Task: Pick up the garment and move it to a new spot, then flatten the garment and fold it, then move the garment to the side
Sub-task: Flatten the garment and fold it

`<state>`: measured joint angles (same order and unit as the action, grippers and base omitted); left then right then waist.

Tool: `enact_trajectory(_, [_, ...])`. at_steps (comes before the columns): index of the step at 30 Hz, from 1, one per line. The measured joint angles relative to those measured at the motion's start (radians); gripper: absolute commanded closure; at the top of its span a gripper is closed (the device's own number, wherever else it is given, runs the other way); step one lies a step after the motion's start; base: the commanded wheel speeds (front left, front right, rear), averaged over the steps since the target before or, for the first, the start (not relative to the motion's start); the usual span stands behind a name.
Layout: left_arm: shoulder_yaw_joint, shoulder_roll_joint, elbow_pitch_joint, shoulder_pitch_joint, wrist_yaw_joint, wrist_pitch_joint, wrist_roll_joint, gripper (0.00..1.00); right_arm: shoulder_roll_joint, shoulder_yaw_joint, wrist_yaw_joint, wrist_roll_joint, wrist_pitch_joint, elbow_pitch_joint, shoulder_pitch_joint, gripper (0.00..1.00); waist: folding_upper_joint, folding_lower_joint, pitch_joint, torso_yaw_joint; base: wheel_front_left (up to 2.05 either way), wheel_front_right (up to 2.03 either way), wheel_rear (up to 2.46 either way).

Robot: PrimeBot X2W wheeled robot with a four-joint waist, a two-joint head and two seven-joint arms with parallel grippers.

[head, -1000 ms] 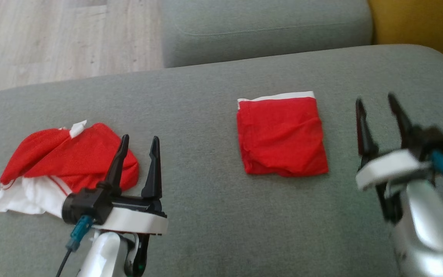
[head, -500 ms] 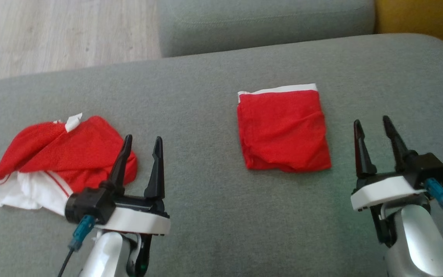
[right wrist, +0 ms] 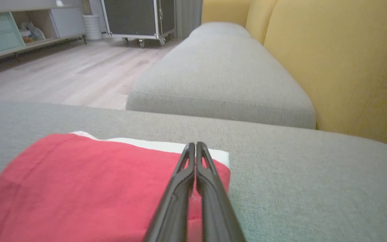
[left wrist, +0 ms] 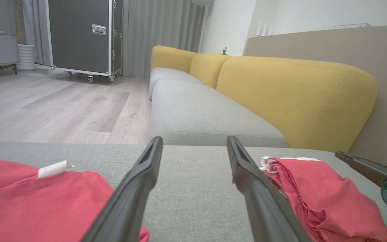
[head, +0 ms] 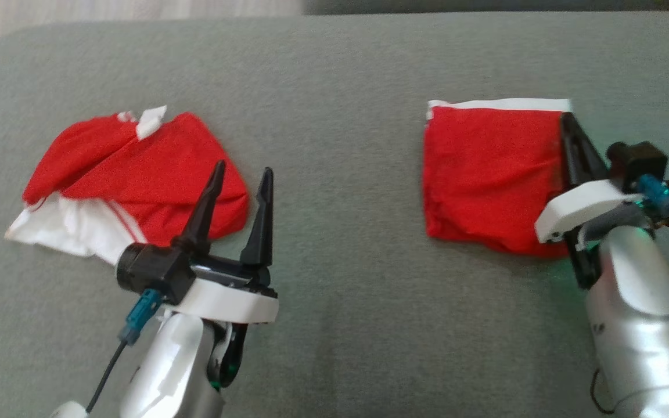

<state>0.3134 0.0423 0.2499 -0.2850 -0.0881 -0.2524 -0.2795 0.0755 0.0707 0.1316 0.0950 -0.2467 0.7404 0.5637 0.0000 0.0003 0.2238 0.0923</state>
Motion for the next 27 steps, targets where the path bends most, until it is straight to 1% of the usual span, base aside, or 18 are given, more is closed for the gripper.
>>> enact_trajectory(3, [0.017, 0.0, 0.001, -0.013, 0.002, 0.0, -0.01, 0.0, 0.016, 0.058, 0.0, 0.026, 0.037, 0.127, 0.055, 1.0, 0.0, 0.0, 0.023, 0.038, 0.0, 0.0, 0.0])
enact_trajectory(6, [0.02, 0.0, 0.001, -0.024, 0.009, 0.0, -0.01, 0.0, 0.024, 0.079, 0.0, 0.048, 0.052, 0.229, 0.078, 1.0, 0.0, -0.0001, 0.039, 0.07, 0.0, 0.0, 0.0])
enact_trajectory(9, [0.021, 0.0, 0.002, -0.024, 0.01, 0.0, -0.012, 0.0, 0.026, 0.082, 0.0, 0.078, 0.03, 0.266, 0.099, 1.0, 0.0, -0.0001, 0.046, 0.088, 0.0, 0.0, 0.0])
enact_trajectory(13, [0.021, 0.0, 0.004, -0.024, 0.018, 0.0, -0.014, 0.0, 0.016, 0.068, 0.0, 0.101, 0.004, 0.267, 0.138, 1.0, 0.0, -0.0003, 0.033, 0.088, 0.0, 0.0, 0.0])
enact_trajectory(16, [0.023, 0.0, 0.003, -0.024, 0.018, 0.0, -0.018, 0.0, -0.001, 0.025, 0.0, 0.1, -0.001, 0.255, 0.153, 1.0, 0.0, -0.0003, 0.025, 0.087, 0.0, 0.0, 0.0])
enact_trajectory(19, [0.029, 0.0, 0.002, -0.024, 0.019, 0.0, -0.02, 0.0, -0.006, -0.058, 0.0, 0.068, -0.001, 0.261, 0.153, 1.0, 0.0, -0.0002, 0.024, 0.089, 0.0, 0.0, 0.0])
enact_trajectory(21, [0.039, 0.0, 0.001, -0.024, 0.02, 0.0, -0.02, 0.0, -0.005, -0.136, 0.0, 0.031, -0.002, 0.288, 0.153, 1.0, 0.0, -0.0004, 0.026, 0.093, 0.0, 0.0, 0.0])
enact_trajectory(23, [0.044, 0.0, 0.001, -0.024, 0.024, 0.0, -0.021, 0.0, -0.007, -0.196, 0.0, 0.028, -0.002, 0.336, 0.153, 1.0, 0.0, -0.0002, 0.029, 0.097, 0.0, 0.0, 0.0])
enact_trajectory(27, [0.051, 0.0, 0.002, -0.025, 0.027, 0.0, -0.031, 0.0, -0.005, -0.264, 0.0, -0.001, -0.009, 0.385, 0.16, 1.0, 0.0, -0.0004, 0.022, 0.101, 0.0, 0.0, 0.0])
